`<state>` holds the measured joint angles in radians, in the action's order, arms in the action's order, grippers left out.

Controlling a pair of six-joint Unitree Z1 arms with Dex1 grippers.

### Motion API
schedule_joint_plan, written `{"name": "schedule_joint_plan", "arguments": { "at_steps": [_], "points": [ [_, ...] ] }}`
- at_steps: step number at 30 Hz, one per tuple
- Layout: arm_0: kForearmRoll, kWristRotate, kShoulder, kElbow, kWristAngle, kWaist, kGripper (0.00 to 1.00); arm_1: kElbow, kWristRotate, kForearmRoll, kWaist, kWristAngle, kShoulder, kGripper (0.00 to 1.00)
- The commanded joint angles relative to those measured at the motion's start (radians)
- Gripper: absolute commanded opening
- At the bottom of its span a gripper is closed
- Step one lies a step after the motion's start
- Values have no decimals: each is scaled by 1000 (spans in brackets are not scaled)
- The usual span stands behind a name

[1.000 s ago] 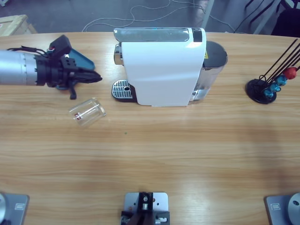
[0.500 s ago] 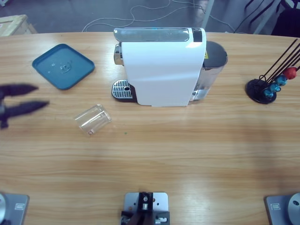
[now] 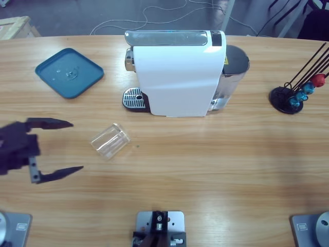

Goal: Pour coffee

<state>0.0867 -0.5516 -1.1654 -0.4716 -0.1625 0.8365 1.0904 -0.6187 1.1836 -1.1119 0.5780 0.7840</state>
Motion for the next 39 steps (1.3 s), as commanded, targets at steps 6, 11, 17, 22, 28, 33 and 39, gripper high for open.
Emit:
{"name": "schedule_joint_plan", "arguments": {
  "at_steps": [6, 11, 17, 22, 28, 33, 39],
  "points": [
    [-45, -174, -279, -79, 262, 128, 992, -35, -9, 8, -3, 6, -87, 1000],
    [-68, -167, -290, -71, 266, 130, 945, -35, -9, -3, -3, 6, -81, 1000],
    [-90, -161, -297, -71, 293, 130, 319, -38, -9, -15, -3, 3, -84, 1000],
    [-113, -161, -332, -73, 301, 139, 15, -38, -9, -25, -3, 0, -89, 1000],
    [-147, -137, -349, -74, 300, 165, 0, -41, -9, -28, -3, -12, -105, 1000],
    [-163, -108, -330, -71, 301, 168, 0, -52, -9, -44, -3, -18, -111, 1000],
    [-190, -91, -321, -77, 305, 168, 0, -64, -9, -61, -3, -24, -121, 1000]
  ]
}}
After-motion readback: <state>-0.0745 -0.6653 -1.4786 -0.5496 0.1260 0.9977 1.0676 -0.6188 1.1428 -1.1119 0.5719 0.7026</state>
